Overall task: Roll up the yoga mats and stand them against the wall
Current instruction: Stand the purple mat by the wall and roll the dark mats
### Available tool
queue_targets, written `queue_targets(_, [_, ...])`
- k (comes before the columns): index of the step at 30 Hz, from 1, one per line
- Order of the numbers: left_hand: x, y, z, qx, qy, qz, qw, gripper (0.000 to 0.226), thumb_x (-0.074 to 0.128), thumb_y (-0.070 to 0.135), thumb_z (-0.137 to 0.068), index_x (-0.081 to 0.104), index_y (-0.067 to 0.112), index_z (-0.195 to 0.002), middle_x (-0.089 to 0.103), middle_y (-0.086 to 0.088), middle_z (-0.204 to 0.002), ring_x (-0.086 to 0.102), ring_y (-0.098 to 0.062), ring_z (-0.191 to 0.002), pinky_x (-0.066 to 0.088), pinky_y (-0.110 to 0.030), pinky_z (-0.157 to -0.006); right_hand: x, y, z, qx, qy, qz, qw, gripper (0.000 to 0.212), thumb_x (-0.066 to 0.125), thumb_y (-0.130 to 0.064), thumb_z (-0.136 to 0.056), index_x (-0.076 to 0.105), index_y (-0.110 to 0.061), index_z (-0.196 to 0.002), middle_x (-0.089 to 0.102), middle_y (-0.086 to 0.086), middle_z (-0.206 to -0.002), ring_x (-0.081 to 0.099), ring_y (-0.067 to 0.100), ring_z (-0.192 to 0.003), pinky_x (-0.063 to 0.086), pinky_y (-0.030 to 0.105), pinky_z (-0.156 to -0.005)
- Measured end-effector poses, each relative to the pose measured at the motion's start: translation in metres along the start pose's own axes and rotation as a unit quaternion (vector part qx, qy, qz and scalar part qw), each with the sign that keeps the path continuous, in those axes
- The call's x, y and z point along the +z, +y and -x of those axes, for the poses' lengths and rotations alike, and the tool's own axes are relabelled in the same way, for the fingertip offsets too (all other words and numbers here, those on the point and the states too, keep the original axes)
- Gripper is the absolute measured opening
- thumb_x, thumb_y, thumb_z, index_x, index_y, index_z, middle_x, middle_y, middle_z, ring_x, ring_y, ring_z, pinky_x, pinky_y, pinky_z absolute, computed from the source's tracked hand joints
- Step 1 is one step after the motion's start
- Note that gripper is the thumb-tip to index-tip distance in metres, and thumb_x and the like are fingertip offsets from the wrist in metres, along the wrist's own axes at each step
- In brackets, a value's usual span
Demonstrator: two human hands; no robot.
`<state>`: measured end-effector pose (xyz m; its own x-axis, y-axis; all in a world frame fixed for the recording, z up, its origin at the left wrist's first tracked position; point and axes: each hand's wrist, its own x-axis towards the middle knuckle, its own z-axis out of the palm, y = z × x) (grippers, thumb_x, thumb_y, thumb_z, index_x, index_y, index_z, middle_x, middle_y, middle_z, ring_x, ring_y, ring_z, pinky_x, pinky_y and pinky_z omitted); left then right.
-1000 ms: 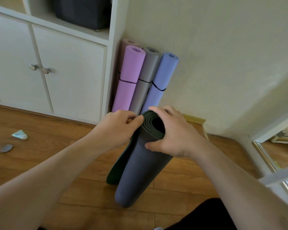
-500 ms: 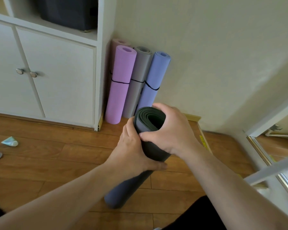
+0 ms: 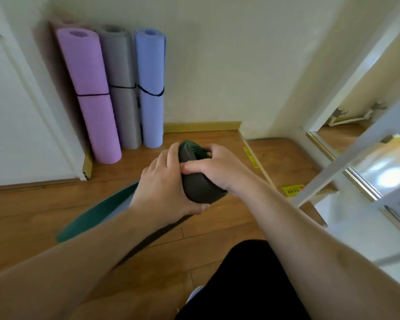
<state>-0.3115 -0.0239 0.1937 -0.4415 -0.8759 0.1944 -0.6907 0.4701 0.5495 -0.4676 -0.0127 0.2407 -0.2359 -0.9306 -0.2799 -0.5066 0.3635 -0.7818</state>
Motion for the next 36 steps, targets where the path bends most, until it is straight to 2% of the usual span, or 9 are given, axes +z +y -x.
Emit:
queue_targets(4, [0.071, 0.029, -0.024, 0.021, -0.070, 0.002, 0.997, 0.129, 0.094, 0.064, -0.053, 0.024, 0.028, -0.155, 0.051, 0.009, -0.141, 0.055, -0.016, -0.127, 0.051, -0.035, -0.101, -0.040, 0.080, -0.026, 0.079, -0.049, -0.011, 0.996, 0.089, 0.087, -0.068, -0.054, 0.062, -0.028, -0.129, 0.074, -0.001, -0.117, 0.075, 0.024, -0.100, 0.063, 0.050, -0.090])
queue_targets(8, [0.153, 0.053, -0.043, 0.061, -0.175, -0.047, 0.982, 0.122, 0.084, 0.074, -0.054, 0.027, 0.030, -0.153, 0.053, 0.011, -0.135, 0.060, -0.018, -0.114, 0.058, -0.039, -0.086, -0.071, 0.187, -0.027, 0.142, -0.110, -0.153, 0.972, 0.058, 0.083, -0.055, -0.085, 0.070, -0.021, -0.130, 0.077, 0.005, -0.119, 0.076, 0.024, -0.107, 0.063, 0.045, -0.092])
queue_targets(13, [0.245, 0.073, -0.047, 0.098, -0.292, -0.119, 0.944, 0.120, 0.072, 0.089, -0.052, 0.028, 0.035, -0.150, 0.056, 0.016, -0.117, 0.064, -0.019, -0.097, 0.057, -0.040, -0.074, -0.078, 0.327, -0.010, 0.227, -0.049, -0.326, 0.916, 0.050, 0.074, -0.044, -0.098, 0.065, -0.021, -0.141, 0.066, 0.000, -0.134, 0.064, 0.022, -0.122, 0.063, 0.035, -0.090])
queue_targets(16, [0.286, 0.077, -0.040, 0.131, -0.335, -0.127, 0.924, 0.122, 0.064, 0.095, -0.047, 0.033, 0.034, -0.148, 0.061, 0.013, -0.122, 0.065, -0.019, -0.101, 0.061, -0.045, -0.077, -0.066, 0.397, 0.004, 0.318, 0.013, -0.396, 0.862, 0.035, 0.066, -0.040, -0.104, 0.070, -0.019, -0.132, 0.072, 0.002, -0.131, 0.069, 0.029, -0.120, 0.060, 0.048, -0.099])
queue_targets(19, [0.310, 0.079, -0.036, 0.144, -0.352, -0.139, 0.914, 0.125, 0.065, 0.096, -0.049, 0.031, 0.032, -0.151, 0.060, 0.012, -0.127, 0.065, -0.020, -0.105, 0.061, -0.045, -0.078, -0.033, 0.465, 0.030, 0.385, 0.053, -0.212, 0.897, 0.020, 0.062, -0.017, -0.103, 0.071, -0.017, -0.121, 0.075, 0.008, -0.121, 0.073, 0.026, -0.105, 0.063, 0.048, -0.095])
queue_targets(22, [0.320, 0.080, -0.035, 0.146, -0.357, -0.146, 0.911, 0.124, 0.071, 0.092, -0.051, 0.030, 0.032, -0.152, 0.059, 0.013, -0.130, 0.065, -0.020, -0.107, 0.060, -0.043, -0.079, 0.017, 0.511, 0.066, 0.375, -0.059, 0.066, 0.923, 0.046, 0.064, -0.014, -0.096, 0.059, -0.023, -0.141, 0.060, 0.005, -0.134, 0.063, 0.027, -0.117, 0.061, 0.040, -0.093])
queue_targets(25, [0.320, 0.077, -0.036, 0.147, -0.356, -0.141, 0.912, 0.119, 0.076, 0.089, -0.051, 0.033, 0.034, -0.148, 0.060, 0.013, -0.126, 0.065, -0.018, -0.103, 0.059, -0.041, -0.078, 0.065, 0.531, 0.089, 0.358, -0.103, 0.177, 0.911, 0.060, 0.073, -0.012, -0.089, 0.046, -0.034, -0.138, 0.042, 0.003, -0.127, 0.056, 0.026, -0.099, 0.057, 0.034, -0.067])
queue_targets(30, [0.306, 0.073, -0.039, 0.150, -0.348, -0.116, 0.918, 0.113, 0.077, 0.087, -0.050, 0.037, 0.037, -0.143, 0.060, 0.016, -0.122, 0.065, -0.017, -0.103, 0.060, -0.044, -0.076, 0.092, 0.532, 0.095, 0.313, -0.056, 0.214, 0.924, 0.025, 0.059, -0.003, -0.091, 0.051, -0.026, -0.095, 0.052, -0.002, -0.101, 0.054, 0.021, -0.087, 0.058, 0.042, -0.073])
queue_targets(36, [0.268, 0.070, -0.043, 0.121, -0.341, -0.103, 0.927, 0.127, 0.074, 0.092, -0.045, 0.028, 0.038, -0.151, 0.062, 0.014, -0.122, 0.065, -0.017, -0.101, 0.062, -0.045, -0.076, 0.060, 0.512, 0.085, 0.298, -0.099, 0.101, 0.944, 0.038, 0.072, -0.030, -0.098, 0.058, -0.020, -0.132, 0.066, 0.003, -0.121, 0.067, 0.024, -0.101, 0.064, 0.039, -0.083])
